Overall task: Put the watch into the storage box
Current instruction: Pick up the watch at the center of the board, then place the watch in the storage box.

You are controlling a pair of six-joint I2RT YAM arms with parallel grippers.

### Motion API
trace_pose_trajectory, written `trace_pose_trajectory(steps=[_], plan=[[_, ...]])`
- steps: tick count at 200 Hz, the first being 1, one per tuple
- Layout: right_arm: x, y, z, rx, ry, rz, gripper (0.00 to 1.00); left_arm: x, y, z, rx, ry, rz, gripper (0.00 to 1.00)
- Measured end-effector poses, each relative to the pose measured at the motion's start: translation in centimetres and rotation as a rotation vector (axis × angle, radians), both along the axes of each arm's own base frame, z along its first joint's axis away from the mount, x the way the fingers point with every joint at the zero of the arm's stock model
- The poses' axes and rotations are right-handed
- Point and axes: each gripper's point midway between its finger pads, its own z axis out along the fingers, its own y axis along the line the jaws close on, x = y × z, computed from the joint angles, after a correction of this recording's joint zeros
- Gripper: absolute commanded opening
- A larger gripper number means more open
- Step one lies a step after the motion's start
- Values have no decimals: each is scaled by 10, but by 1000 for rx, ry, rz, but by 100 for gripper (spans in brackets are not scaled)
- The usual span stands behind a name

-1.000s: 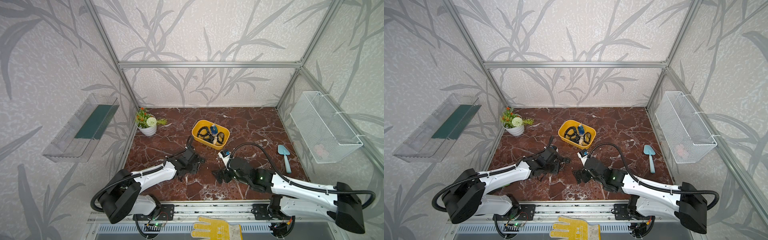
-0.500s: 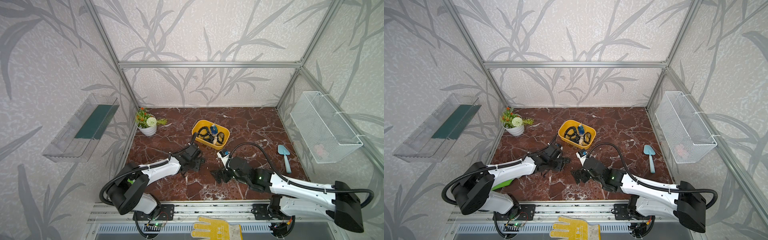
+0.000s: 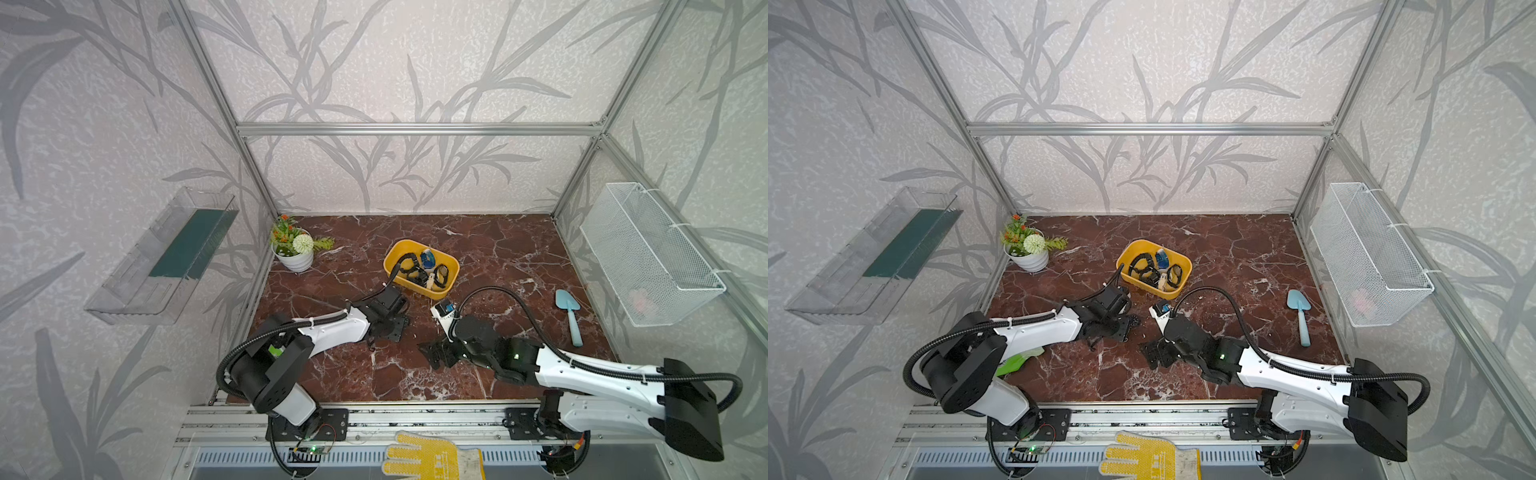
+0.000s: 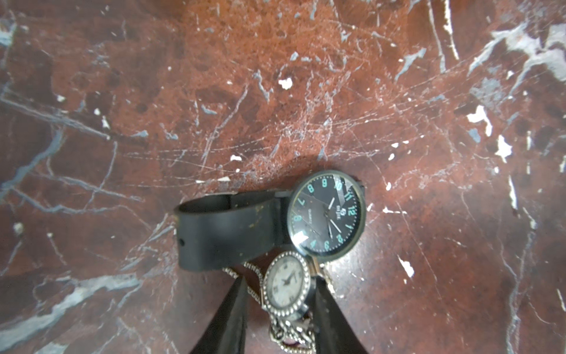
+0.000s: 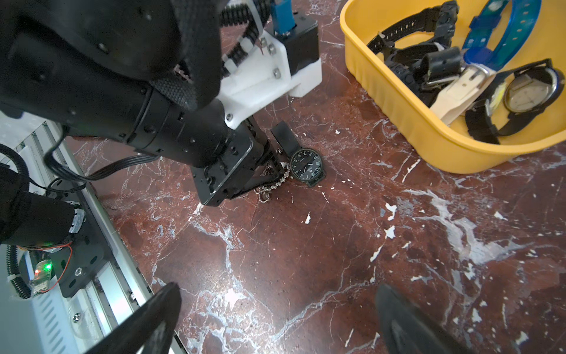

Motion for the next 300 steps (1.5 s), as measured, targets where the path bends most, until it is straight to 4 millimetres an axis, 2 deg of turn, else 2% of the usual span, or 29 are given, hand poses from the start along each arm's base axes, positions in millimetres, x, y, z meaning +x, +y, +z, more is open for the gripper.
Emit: trace_pose_trajectory(steps=[30, 42, 74, 91, 134, 200, 223, 255, 300], plan=[[0, 0, 0, 0, 0, 0, 99, 7, 1, -3, 1, 12, 16, 26], [0, 0, 0, 0, 0, 1, 99, 9, -1, -3, -5, 15, 17, 19], [0, 0, 0, 0, 0, 0, 99, 11, -2, -3, -9, 18, 15, 16], [0, 0, 0, -1, -1, 0, 99, 10, -2, -3, -9, 21, 12, 0], [2, 1, -1, -9, -5, -3, 99, 2, 4, 6, -15, 22, 10, 0], [6, -1, 4, -12, -25, -25, 99, -4, 5, 59, -73, -32, -10, 0], [9, -6, 14, 7, -51, -50, 99, 11, -10, 84, -99, -67, -38, 0], [13, -16, 31, 41, -84, -95, 99, 44, -41, 119, -145, -133, -88, 0], [15, -33, 26, 31, -83, -154, 99, 96, -82, 144, -163, -187, -150, 0]])
